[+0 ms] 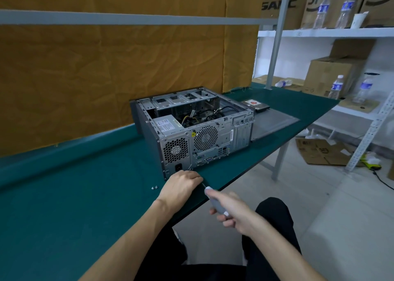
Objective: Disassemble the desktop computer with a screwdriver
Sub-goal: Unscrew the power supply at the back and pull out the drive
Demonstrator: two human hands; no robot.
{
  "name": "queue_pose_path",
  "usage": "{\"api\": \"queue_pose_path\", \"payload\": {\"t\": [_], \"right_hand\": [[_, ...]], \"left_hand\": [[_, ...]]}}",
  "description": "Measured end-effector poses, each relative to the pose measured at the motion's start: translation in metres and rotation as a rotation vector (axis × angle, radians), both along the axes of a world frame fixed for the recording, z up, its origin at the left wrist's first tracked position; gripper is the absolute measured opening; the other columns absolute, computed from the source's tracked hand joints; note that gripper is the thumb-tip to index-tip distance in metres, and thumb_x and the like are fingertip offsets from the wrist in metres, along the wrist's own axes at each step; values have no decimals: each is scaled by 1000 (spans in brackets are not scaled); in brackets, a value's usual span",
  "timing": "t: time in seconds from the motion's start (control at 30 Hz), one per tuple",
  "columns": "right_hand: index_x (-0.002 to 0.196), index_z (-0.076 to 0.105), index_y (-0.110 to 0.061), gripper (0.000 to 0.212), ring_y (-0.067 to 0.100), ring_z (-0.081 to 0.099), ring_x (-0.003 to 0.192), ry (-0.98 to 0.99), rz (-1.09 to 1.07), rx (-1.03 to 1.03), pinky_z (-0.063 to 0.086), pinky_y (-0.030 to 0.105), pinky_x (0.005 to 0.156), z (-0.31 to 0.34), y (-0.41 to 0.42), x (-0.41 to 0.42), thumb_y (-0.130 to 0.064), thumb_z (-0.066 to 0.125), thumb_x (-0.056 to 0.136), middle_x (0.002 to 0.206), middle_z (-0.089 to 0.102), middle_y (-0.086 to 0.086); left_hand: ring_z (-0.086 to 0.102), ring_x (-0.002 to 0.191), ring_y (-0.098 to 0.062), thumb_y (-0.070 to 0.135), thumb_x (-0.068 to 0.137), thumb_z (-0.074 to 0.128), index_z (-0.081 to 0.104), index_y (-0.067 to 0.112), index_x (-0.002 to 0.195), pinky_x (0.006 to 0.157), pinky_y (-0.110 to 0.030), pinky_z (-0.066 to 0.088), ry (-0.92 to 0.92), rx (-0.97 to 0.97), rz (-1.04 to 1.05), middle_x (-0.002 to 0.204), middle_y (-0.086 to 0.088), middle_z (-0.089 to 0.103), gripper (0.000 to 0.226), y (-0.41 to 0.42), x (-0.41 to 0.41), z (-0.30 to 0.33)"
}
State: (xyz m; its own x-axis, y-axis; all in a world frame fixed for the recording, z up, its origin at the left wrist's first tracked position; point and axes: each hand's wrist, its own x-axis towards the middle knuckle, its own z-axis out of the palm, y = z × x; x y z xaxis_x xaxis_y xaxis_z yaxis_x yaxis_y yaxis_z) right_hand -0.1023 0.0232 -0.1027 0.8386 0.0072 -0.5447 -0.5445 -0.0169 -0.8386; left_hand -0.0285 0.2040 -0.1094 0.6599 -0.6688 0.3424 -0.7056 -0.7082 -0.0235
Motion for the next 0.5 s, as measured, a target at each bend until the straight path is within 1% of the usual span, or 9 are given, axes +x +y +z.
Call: {"api": "queue_pose_path", "payload": {"t": [0.03, 0.07, 0.13, 0.2, 0.23, 0.3, 0.33, 0.4, 0.5], "right_hand": [[112, 62, -7, 44, 10, 44, 42, 59, 14, 97, 29, 20, 34, 2, -5, -1, -47, 64, 95, 78, 69, 11], [111, 66, -5, 45, 11, 46, 42, 82, 45, 114, 31, 20, 35, 3, -9, -1, -47, 59, 97, 79, 72, 13], [105, 71, -5, 39, 12, 47, 43, 29, 62, -11, 33, 21, 38, 3, -12, 1, -42, 62, 95, 74, 73, 8], [95, 67, -14, 22, 14, 49, 48, -133, 15, -286, 35, 21, 38, 0, -10, 3, -33, 74, 86, 71, 68, 0], [93, 60, -17, 21, 15, 51, 53, -211, -14, -385, 36, 21, 38, -3, -9, 5, -27, 76, 83, 77, 65, 0], [96, 50, -20, 28, 14, 50, 53, -228, -18, -390, 37, 20, 38, -7, -6, 8, -20, 75, 82, 85, 60, 2], [99, 48, -19, 31, 12, 46, 49, -186, 0, -338, 34, 21, 38, -8, -5, 8, -23, 75, 84, 83, 58, 2], [100, 52, -14, 35, 9, 36, 42, -124, 31, -295, 28, 20, 38, -8, -3, 8, -39, 73, 86, 70, 50, -2], [83, 59, -13, 43, 12, 37, 43, -164, 55, -432, 31, 20, 45, -6, -2, 11, -55, 52, 92, 56, 45, -8]], "left_hand": [[65, 115, -25, 9, 89, 66, 71, 11, 116, 95, -36, 52, -19, 17, 0, 120, -5, 71, 28, 0, 1, 1], [67, 108, -25, 9, 88, 67, 72, 11, 111, 91, -36, 54, -41, 31, 1, 113, -5, 73, 24, 0, 2, 1], [67, 97, -24, 13, 91, 66, 70, 13, 105, 85, -35, 53, -87, 58, 16, 105, -3, 71, 14, -1, 4, -1], [62, 95, -25, 15, 96, 61, 66, 14, 112, 84, -34, 49, -98, 50, 83, 107, -3, 65, 17, -1, 6, -3], [61, 97, -26, 14, 97, 59, 63, 14, 121, 85, -35, 49, -89, 41, 137, 111, -5, 61, 24, 1, 8, -2], [60, 101, -28, 10, 96, 59, 55, 12, 135, 88, -38, 50, -76, 48, 225, 117, -8, 54, 40, 5, 12, 0], [60, 103, -29, 9, 95, 60, 53, 12, 138, 88, -39, 51, -72, 76, 245, 120, -9, 52, 44, 6, 15, 2], [62, 102, -28, 7, 94, 58, 53, 13, 136, 80, -39, 52, -63, 146, 254, 123, -9, 50, 42, 6, 19, 7], [63, 97, -27, 6, 97, 53, 57, 13, 127, 64, -38, 48, -81, 282, 228, 124, -8, 48, 31, 5, 23, 15]]}}
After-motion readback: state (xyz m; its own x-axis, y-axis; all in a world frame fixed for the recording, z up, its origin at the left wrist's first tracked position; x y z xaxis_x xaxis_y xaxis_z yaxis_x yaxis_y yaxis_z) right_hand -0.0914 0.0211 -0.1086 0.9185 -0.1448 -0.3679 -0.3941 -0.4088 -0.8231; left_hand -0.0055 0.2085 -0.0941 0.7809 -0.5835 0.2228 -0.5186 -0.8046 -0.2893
